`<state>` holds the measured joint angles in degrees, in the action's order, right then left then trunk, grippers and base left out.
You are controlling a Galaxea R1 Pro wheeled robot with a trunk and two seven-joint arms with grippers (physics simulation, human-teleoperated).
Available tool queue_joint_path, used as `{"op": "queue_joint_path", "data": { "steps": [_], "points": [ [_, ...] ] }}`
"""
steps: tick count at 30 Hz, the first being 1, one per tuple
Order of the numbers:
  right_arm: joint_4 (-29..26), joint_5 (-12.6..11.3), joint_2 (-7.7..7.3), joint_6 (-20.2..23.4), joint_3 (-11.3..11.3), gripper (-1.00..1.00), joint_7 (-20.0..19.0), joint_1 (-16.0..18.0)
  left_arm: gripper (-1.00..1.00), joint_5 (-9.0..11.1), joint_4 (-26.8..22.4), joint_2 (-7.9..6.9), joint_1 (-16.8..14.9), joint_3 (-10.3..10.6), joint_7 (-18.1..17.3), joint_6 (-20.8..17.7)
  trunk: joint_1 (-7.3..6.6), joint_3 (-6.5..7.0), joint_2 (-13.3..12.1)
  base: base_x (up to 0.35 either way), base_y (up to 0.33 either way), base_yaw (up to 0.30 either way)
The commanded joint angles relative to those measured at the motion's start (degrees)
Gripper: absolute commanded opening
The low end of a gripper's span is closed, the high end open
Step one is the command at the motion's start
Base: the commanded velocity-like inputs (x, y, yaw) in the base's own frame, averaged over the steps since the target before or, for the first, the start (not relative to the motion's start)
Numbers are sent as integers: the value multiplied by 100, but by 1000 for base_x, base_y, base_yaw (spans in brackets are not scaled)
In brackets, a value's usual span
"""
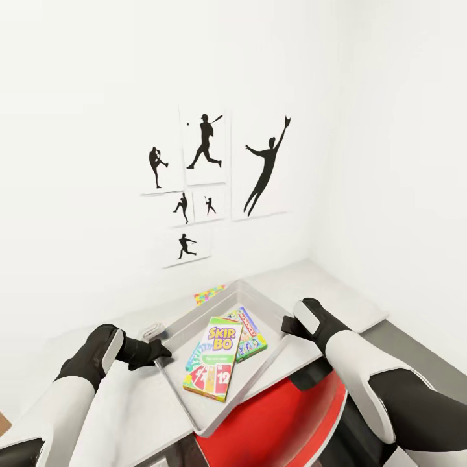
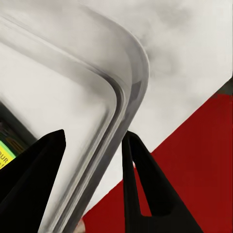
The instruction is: Put all the toys in the child's room - the three board games (two on the bed and one on the table), the two jigsaw puzzles on the table, and the tennis ball on the table - inside the toy box on the table in the child's room.
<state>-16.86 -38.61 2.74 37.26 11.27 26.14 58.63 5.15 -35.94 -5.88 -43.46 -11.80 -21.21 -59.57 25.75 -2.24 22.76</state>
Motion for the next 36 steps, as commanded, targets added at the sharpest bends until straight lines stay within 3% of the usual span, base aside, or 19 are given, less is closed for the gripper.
{"op": "queue_joint_path", "data": {
  "steps": [1,15,36],
  "points": [
    [-11,-314,-2,-44,165,-100,40,8,-100,33,2,-1,-5,2,25,-37,3,-13,16,-1,200,0],
    [-18,-314,-2,-44,165,-100,40,8,-100,37,2,-1,-5,2,23,-37,3,-13,16,-13,215,0],
    [-42,-314,-8,-52,165,-100,-47,8,-100,33,1,-1,-5,2,24,-37,3,-13,16,-111,208,0]
  ]
}}
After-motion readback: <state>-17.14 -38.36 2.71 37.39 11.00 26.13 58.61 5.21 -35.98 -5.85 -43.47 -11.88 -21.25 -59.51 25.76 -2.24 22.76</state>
